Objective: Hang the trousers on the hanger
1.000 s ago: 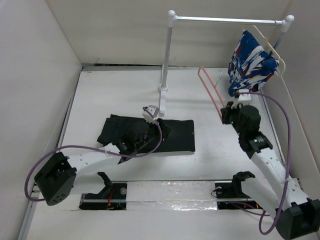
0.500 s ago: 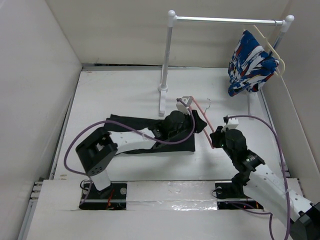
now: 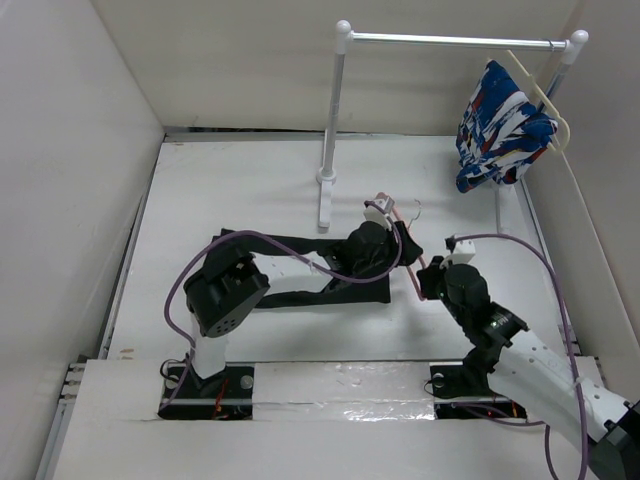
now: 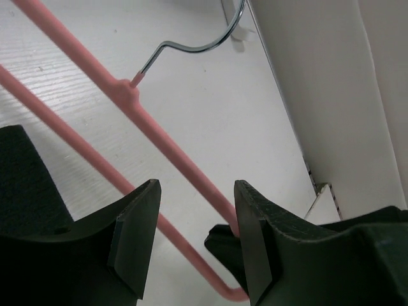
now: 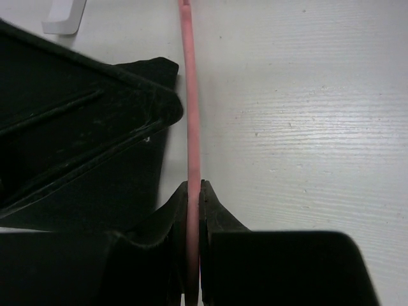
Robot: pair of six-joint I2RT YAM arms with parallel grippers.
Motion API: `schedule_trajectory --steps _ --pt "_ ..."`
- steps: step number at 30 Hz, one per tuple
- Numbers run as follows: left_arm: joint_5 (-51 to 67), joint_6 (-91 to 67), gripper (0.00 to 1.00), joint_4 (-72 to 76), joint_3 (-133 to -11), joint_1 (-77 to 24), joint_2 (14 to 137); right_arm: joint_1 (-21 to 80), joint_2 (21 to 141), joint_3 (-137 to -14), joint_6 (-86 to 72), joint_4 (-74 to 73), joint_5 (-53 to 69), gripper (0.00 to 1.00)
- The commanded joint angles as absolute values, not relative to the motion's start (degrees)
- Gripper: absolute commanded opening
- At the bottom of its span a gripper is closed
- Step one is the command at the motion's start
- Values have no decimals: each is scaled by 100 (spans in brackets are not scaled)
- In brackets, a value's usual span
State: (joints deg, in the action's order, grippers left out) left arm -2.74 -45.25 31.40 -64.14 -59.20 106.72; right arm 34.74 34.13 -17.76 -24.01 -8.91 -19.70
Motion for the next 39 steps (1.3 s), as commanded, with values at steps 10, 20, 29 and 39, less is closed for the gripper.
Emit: schedule_trajectory --steps 10,20,29,39 --pt "-194 -4728 34 3541 -6935 -6047 11303 3954 3437 -1863 -2680 -940 -2540 1" --pt "-26 -4764 0 4077 -6101 -5994 10785 4201 2717 -2276 -2768 -1792 -2338 61" --pt "325 -4991 0 5035 -5152 -5941 10275 4149 1959 -2505 -2619 -1899 -2110 39" --pt "-711 -5827 0 5994 -3797 -6100 9940 3850 3628 -2330 -2364 -660 -968 0"
